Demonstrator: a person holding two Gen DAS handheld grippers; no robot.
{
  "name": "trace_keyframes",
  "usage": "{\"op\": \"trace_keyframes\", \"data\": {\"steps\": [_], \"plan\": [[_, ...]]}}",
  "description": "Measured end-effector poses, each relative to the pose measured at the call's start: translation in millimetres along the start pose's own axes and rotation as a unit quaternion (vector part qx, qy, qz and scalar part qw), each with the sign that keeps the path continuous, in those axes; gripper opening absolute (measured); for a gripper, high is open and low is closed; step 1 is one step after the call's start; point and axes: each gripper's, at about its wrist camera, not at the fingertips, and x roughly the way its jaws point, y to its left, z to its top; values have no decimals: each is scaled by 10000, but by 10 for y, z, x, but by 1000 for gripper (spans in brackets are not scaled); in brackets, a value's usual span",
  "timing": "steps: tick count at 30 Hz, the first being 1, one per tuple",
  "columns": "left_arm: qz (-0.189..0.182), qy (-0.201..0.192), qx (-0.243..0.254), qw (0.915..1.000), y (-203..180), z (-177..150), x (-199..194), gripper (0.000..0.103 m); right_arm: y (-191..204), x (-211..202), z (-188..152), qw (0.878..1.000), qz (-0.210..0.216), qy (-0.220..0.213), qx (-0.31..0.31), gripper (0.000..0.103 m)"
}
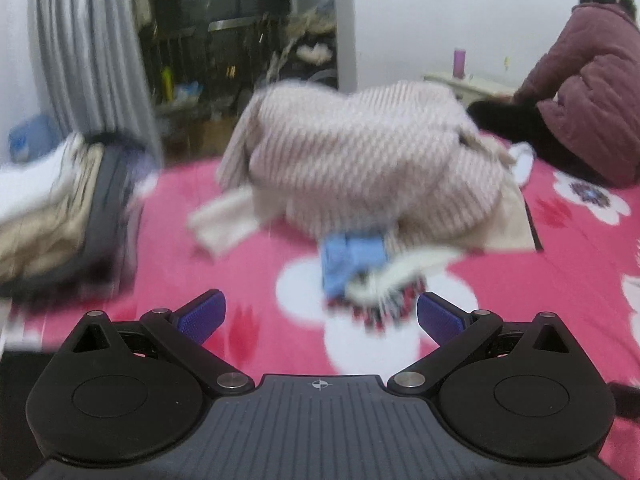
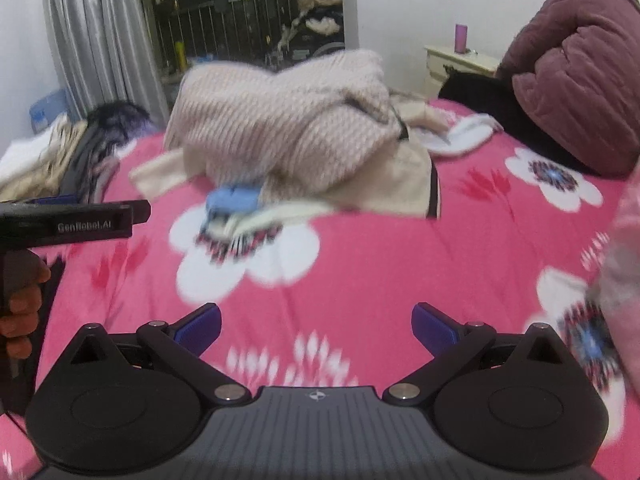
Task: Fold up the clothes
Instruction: 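Grasp the checked knit cardigan with the left and right grippers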
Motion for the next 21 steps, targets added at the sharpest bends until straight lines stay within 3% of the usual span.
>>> {"op": "trace_keyframes", "data": {"steps": [6, 12, 17, 21], "plan": [[165, -634, -49, 9978, 51, 550, 531, 103, -376, 553, 717, 9980, 44, -622, 96, 103], [417, -1229, -199, 9913, 141, 1105, 1108, 103, -657, 1298, 1567, 9929, 377, -1100, 249, 103], [532, -908, -699, 9920, 278, 1360, 1716, 103, -895, 1916, 2116, 9870, 600, -1234, 831, 103], [558, -668, -1025, 9909, 334, 1321, 2006, 101, -882, 2375, 2394, 9903, 594, -1025, 722, 103]]}}
